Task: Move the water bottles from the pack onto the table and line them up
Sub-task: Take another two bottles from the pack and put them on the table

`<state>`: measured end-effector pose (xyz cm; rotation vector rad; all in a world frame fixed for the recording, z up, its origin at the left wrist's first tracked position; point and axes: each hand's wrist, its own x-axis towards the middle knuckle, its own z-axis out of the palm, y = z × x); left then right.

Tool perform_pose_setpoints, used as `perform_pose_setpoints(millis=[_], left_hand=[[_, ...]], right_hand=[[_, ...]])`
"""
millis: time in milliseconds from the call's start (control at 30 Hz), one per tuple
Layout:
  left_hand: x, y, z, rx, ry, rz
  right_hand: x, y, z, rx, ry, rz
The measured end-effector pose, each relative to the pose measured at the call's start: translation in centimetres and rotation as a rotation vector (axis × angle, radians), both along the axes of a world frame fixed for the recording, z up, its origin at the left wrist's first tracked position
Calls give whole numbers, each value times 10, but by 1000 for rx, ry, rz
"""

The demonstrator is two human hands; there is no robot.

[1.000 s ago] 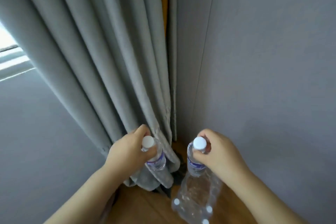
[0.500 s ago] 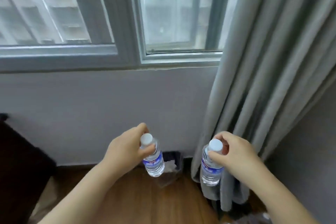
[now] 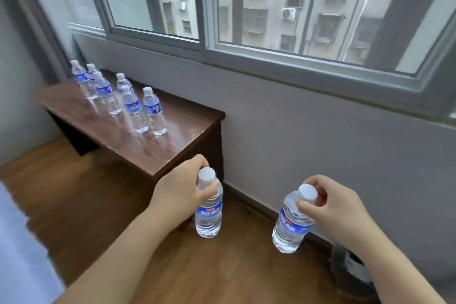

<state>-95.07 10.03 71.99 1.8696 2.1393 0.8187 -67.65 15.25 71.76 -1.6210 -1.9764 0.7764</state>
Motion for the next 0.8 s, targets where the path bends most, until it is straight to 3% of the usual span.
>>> perform_pose_setpoints(millis=[400, 800], left_hand=[[-277, -54, -22, 8, -59, 524], [-491, -2, -31, -21, -78, 871]], right_hand=[[-323, 36, -2, 75, 24, 476], [-585, 142, -5, 97, 19, 808]])
